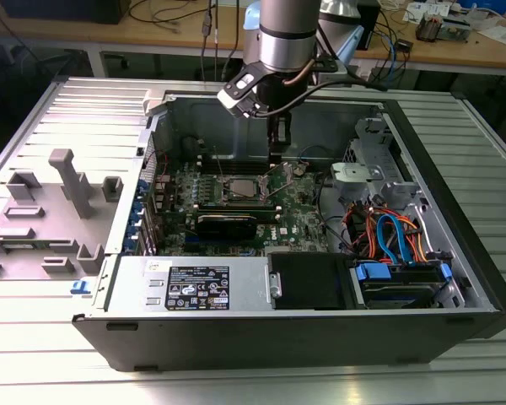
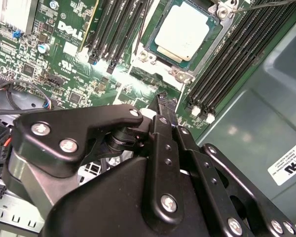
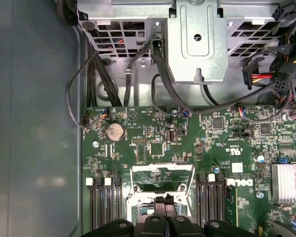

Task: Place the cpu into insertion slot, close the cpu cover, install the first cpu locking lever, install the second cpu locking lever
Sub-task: 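Close the cpu cover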

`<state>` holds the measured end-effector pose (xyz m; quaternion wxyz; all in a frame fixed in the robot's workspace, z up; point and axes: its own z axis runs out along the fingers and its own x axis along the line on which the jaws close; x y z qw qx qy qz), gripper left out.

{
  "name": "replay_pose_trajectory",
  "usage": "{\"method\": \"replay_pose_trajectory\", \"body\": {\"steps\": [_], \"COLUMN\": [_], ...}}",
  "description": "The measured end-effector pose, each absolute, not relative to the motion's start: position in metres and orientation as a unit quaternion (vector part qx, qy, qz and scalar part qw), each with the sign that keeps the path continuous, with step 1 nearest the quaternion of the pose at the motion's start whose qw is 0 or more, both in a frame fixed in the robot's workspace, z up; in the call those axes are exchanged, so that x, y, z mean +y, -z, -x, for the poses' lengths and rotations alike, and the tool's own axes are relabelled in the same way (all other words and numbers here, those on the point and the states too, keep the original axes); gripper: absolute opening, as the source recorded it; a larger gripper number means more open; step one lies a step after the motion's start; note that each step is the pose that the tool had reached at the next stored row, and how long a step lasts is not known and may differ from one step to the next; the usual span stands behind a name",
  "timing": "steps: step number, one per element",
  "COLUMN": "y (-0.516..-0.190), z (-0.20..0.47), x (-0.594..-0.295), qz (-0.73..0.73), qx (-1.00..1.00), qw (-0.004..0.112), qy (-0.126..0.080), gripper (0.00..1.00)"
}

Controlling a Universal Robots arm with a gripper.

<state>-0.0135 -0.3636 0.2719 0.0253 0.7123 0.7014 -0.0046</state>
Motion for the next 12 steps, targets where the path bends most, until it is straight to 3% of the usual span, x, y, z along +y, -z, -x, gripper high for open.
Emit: {"method": "replay_pose_trajectory", "body": {"steps": [12], "y": [-0.2719], "z": [0.0091], "x": [-0.3636], "qz": [-0.712], "qx": [0.701], "qw": [0.025], "qy": [0.005], "gripper": [0.11]}}
